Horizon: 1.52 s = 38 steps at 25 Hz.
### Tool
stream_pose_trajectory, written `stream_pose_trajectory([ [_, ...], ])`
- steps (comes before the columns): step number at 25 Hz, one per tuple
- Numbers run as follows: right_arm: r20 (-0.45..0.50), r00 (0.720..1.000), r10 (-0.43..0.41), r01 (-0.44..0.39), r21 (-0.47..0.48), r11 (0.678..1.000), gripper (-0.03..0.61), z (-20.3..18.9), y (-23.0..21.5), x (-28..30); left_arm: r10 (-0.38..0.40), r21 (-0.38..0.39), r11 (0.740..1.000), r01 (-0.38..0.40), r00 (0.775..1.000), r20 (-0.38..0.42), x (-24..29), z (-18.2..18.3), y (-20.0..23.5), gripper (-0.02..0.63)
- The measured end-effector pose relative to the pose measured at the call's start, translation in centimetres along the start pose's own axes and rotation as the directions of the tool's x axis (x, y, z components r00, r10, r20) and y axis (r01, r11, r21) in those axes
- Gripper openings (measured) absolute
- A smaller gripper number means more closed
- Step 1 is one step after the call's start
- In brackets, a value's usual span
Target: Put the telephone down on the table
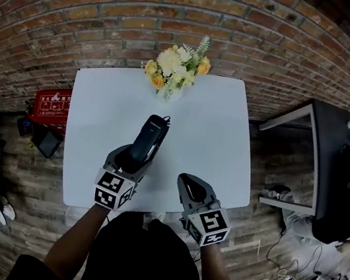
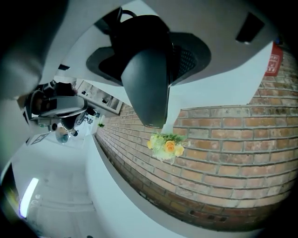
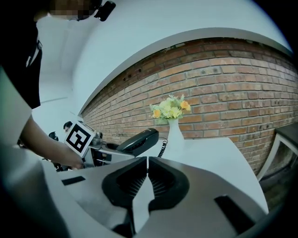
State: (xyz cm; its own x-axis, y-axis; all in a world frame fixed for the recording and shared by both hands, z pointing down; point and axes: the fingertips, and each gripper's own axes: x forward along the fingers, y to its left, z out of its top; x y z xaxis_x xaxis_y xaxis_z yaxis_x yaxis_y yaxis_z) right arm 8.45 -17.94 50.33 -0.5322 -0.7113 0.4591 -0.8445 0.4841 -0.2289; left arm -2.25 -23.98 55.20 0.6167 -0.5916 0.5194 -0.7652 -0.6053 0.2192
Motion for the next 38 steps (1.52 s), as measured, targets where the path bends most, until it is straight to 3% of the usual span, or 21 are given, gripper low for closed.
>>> stream_pose_trajectory([
  [5, -0.017, 0.999, -0.034, 0.034, -0.002, 0.999, 0.025, -0.9, -1.4, 0.5, 0.033, -0.037, 0.999, -0.034, 0.999, -0.027, 3.3, -1.2, 1.5, 0.293],
  [10, -0.045, 0.999, -0.028, 0.029, 0.006, 1.0, 0.025, -1.6, -1.6, 1.5, 0.126, -0.078, 0.988, -0.13, 0.991, -0.05, 5.7, -2.8, 4.0, 0.293],
  [16, -0.073, 0.997, 0.002, -0.001, 0.008, 1.0, 0.025, -2.5, -1.0, 3.9, 0.242, -0.149, 0.956, -0.252, 0.967, -0.08, 7.6, -4.2, 7.1, 0.293],
  [25, -0.093, 0.994, 0.061, -0.062, -0.011, 0.998, 0.025, -2.7, 0.5, 7.1, 0.379, -0.184, 0.899, -0.398, 0.916, -0.128, 8.0, -5.9, 12.1, 0.293],
  [33, -0.114, 0.992, 0.055, -0.055, -0.002, 0.998, 0.025, -3.2, 0.0, 7.0, 0.449, -0.285, 0.834, -0.472, 0.881, -0.148, 8.1, -6.7, 14.1, 0.293],
  [38, -0.124, 0.991, 0.056, -0.055, 0.01, 0.998, 0.025, -3.4, -0.1, 6.7, 0.457, -0.292, 0.826, -0.482, 0.876, -0.155, 8.4, -7.1, 14.3, 0.295],
])
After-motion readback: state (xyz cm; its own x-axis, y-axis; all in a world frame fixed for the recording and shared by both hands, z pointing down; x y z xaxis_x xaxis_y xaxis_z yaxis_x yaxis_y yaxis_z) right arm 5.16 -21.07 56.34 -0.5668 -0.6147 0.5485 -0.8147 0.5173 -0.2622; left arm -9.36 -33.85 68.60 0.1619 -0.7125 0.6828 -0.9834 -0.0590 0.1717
